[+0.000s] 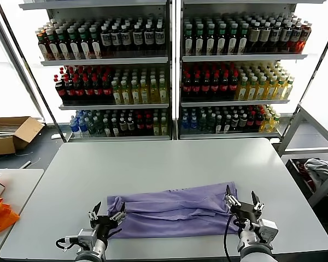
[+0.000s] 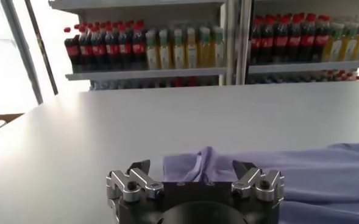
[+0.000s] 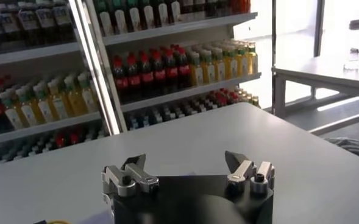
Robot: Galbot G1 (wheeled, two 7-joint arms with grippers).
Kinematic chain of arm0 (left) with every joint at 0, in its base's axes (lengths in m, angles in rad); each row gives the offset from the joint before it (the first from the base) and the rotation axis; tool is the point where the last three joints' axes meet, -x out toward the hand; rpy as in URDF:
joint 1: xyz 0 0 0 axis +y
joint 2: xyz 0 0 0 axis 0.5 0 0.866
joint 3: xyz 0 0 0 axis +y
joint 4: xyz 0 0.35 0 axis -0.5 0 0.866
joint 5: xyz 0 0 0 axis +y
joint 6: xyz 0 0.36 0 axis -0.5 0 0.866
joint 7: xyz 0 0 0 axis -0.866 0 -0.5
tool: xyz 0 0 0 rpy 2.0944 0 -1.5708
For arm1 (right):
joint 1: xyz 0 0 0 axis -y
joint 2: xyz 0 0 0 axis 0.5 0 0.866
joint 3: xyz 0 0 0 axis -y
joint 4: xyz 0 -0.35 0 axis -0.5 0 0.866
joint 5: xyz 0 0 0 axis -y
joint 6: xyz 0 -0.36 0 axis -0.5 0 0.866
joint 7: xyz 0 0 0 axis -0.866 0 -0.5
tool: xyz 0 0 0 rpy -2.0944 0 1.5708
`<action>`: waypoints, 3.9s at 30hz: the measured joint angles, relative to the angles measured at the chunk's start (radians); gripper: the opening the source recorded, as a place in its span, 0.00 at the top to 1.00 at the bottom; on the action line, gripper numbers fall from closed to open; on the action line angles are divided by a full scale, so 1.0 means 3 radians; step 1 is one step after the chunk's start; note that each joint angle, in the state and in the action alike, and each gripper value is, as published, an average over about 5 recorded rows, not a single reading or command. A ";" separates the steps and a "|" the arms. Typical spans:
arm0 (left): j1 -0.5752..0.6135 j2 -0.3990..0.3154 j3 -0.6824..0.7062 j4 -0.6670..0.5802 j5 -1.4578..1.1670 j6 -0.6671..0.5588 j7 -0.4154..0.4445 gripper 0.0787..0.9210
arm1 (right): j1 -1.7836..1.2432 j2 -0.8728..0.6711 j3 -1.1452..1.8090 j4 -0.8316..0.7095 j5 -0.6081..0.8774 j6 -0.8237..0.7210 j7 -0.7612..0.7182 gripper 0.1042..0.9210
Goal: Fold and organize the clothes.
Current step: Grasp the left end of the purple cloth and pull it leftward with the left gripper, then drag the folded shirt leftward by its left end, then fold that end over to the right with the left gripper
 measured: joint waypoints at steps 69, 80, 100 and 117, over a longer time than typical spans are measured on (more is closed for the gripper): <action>-0.0169 0.1370 -0.1753 0.0177 -0.0479 -0.0016 0.0263 0.96 | 0.0218 -0.0047 -0.0029 0.0003 0.0072 -0.0110 0.0030 0.12; -0.0213 0.0990 -0.0933 0.0040 -0.0336 0.0110 0.0181 0.96 | 0.0137 0.0067 -0.0086 0.0161 -0.0063 -0.0183 -0.0011 0.12; -0.0530 0.0573 -0.0019 0.0131 -0.0474 0.0416 0.0026 0.96 | -0.0083 0.0181 -0.0133 0.0265 -0.0178 -0.0101 -0.0032 0.12; -0.0403 0.0324 0.0264 0.0030 -0.0752 0.0252 0.0129 0.55 | -0.0055 0.0192 -0.0190 0.0205 -0.0180 -0.0072 -0.0003 0.12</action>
